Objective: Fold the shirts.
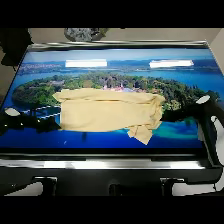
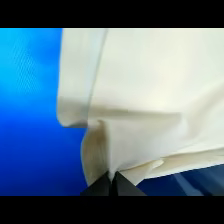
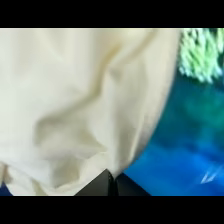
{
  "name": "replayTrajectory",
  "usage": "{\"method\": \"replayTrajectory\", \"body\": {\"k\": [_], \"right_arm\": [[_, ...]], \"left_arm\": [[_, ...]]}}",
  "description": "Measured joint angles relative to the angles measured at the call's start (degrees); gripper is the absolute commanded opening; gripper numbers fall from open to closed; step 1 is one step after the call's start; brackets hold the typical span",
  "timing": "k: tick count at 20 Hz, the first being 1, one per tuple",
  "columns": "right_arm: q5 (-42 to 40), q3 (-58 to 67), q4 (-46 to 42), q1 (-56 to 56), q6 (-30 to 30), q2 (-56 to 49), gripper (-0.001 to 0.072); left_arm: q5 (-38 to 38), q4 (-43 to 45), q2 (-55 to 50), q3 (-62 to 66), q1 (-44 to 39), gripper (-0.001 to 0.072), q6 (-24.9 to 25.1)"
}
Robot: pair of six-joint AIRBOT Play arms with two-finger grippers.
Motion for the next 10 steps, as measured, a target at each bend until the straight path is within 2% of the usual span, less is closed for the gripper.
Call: {"method": "replayTrajectory", "body": {"k": [4, 7, 10], "right_arm": [[0.87, 15.15, -0.83, -0.07, -5.03, 10.27, 0.0048], [-6.08, 30.21, -3.69, -0.07, -7.39, 21.99, 0.0048], [-13.68, 39.78, -11.10, -0.11, -7.37, 33.59, 0.0048]], "left_arm": [[1.01, -0.24, 8.13, 20.37, 0.09, 0.0022, 0.31], [6.10, -0.39, 14.71, 40.39, 0.63, 0.0022, -0.09], [10.75, 3.02, 20.68, 55.98, 1.07, 0.0022, -3.78]]}}
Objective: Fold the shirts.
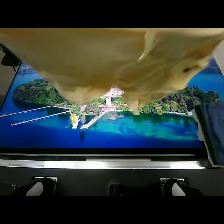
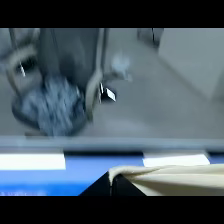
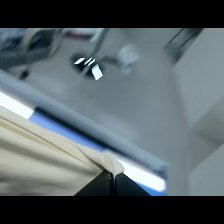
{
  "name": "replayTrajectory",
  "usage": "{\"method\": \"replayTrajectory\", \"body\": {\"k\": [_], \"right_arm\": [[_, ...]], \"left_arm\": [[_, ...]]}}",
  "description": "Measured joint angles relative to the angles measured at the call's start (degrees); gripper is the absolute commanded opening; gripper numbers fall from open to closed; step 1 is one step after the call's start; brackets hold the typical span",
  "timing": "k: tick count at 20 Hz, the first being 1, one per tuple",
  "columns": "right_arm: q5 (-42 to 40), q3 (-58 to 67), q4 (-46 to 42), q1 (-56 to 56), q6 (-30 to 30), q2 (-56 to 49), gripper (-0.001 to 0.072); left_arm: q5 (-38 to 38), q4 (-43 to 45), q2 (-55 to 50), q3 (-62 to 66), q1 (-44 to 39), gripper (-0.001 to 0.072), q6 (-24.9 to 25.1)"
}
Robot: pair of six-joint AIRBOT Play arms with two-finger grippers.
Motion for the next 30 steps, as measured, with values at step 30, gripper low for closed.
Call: {"method": "replayTrajectory", "body": {"k": [30], "right_arm": [[-0.52, -6.38, -4.02, 12.15, 15.26, -45.24, 0.0048]], "left_arm": [[4.02, -2.29, -43.19, -15.74, -5.99, 0.0025, 4.07]]}}
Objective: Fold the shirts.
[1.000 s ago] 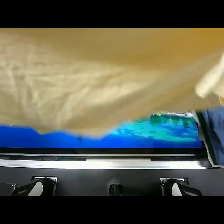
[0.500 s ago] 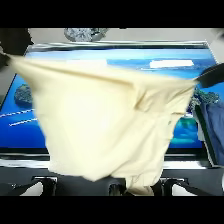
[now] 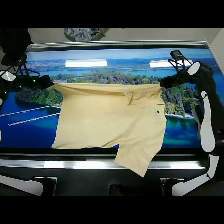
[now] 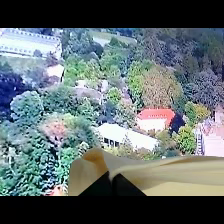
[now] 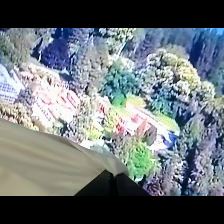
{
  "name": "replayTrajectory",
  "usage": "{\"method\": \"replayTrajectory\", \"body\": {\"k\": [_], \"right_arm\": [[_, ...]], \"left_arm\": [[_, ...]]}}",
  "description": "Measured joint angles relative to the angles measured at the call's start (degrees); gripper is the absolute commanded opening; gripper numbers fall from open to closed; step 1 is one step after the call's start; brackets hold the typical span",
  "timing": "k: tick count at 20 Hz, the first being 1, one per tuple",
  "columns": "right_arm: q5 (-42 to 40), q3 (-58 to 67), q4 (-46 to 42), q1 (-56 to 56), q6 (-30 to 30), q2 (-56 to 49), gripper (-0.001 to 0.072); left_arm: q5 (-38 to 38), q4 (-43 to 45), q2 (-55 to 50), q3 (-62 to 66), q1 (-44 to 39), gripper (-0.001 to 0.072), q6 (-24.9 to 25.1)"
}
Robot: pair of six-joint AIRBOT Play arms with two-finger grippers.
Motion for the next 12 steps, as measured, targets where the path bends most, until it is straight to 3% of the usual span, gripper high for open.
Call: {"method": "replayTrajectory", "body": {"k": [3, 8, 12], "right_arm": [[6.12, 1.38, -1.31, 0.15, -1.51, 1.14, 0.0048], [28.44, -2.19, -5.25, 0.33, -1.62, 3.08, 0.0047], [31.15, -10.51, -1.53, 0.48, -0.72, 3.41, 0.0047]], "left_arm": [[-2.97, -1.16, -1.07, 2.03, 0.79, 0.0023, 1.70], [-22.32, 4.24, -1.95, 1.57, 2.47, 0.0023, -2.05], [-29.77, 7.89, -2.45, -3.52, 2.64, 0.0023, -3.69]]}}
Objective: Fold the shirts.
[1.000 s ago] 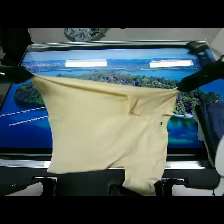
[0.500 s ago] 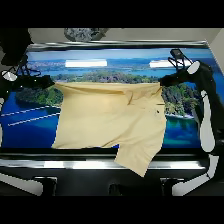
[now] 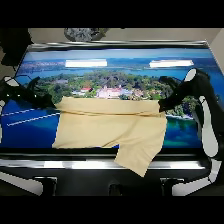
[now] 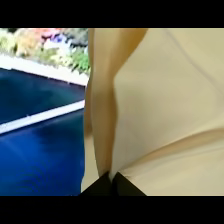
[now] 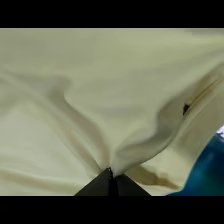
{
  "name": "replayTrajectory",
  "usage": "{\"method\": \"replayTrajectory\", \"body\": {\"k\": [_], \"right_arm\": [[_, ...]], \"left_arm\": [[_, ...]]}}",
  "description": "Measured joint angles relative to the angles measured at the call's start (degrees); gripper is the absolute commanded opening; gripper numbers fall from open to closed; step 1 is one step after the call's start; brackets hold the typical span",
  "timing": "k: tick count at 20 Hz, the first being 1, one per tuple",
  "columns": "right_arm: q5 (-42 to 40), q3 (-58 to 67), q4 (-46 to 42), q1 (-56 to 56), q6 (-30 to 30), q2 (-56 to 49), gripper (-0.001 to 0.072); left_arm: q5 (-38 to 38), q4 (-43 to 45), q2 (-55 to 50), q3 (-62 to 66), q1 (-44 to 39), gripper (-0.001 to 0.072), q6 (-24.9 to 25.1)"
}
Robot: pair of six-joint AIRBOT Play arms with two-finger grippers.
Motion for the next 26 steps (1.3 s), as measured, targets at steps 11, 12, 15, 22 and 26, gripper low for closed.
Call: {"method": "replayTrajectory", "body": {"k": [11, 12, 15, 22, 26], "right_arm": [[0.59, -5.49, 2.14, -4.26, 1.20, 3.08, 0.0439], [2.29, -5.60, 1.79, -5.77, 0.94, 4.11, 0.0438], [6.16, -8.33, -1.42, -9.46, 0.20, 8.20, 0.0437], [6.29, -16.76, -4.39, -11.61, -0.81, 13.57, 0.0436], [7.32, -17.84, -4.61, -11.74, -2.14, 14.12, 0.0436]], "left_arm": [[-6.12, 2.36, 2.05, -3.26, 3.30, 0.0438, -1.42], [-7.17, 2.71, 3.21, -3.96, 4.24, 0.0437, -1.92], [-8.37, 5.11, 9.27, -12.17, 6.71, 0.0437, -2.23], [0.79, 3.82, 23.19, -41.46, 8.55, 0.0436, 1.86], [4.50, 2.27, 25.03, -46.88, 8.79, 0.0435, 3.21]]}}
